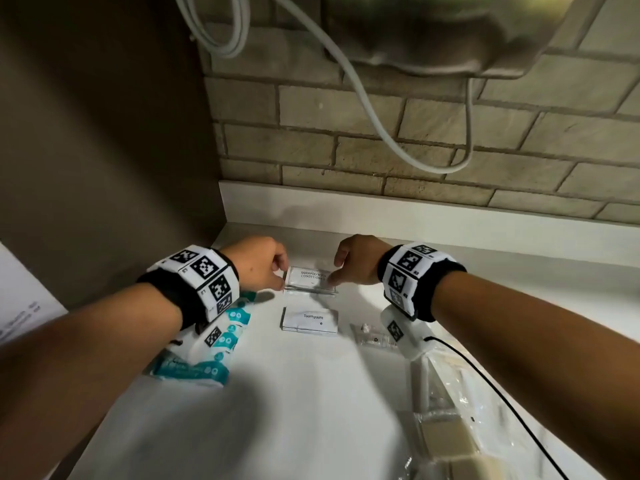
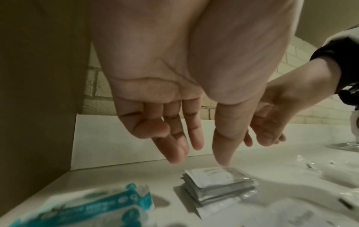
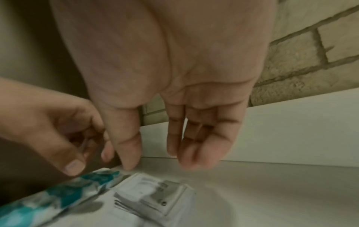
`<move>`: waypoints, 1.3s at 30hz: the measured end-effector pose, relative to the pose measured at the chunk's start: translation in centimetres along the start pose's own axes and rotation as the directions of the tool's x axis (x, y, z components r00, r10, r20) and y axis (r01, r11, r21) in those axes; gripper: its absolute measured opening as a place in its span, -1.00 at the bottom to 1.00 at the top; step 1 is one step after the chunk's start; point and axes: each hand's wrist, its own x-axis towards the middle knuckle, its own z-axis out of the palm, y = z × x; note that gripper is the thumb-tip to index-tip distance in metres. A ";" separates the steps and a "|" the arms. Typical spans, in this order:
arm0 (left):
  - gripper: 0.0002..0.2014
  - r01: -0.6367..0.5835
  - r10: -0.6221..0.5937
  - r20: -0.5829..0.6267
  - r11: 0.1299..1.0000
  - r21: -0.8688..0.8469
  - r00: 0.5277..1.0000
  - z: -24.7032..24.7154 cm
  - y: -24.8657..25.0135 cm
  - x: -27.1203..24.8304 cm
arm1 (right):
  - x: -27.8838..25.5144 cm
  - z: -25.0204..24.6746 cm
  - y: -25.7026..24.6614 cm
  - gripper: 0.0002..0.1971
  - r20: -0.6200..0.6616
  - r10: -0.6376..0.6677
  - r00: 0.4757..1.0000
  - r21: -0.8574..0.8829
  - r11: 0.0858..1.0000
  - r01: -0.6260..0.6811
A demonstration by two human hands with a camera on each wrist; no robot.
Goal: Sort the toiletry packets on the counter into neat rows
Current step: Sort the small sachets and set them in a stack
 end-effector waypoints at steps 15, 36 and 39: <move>-0.40 -0.065 0.028 0.139 0.961 0.269 0.990 2.6 1.2 6.0 | 6.0 2.6 0.7 -0.39 0.173 -0.093 0.980 -0.217 0.968 0.130; -0.32 -0.133 0.151 -0.068 0.968 0.212 0.986 -0.1 5.1 2.5 | -1.8 -0.7 5.2 -0.50 0.066 -0.036 0.997 -0.008 0.999 0.037; -0.54 -0.276 0.277 -0.007 0.958 0.084 0.961 1.6 9.4 0.5 | -5.9 -0.6 8.2 -0.61 0.148 0.076 0.986 -0.080 0.995 -0.064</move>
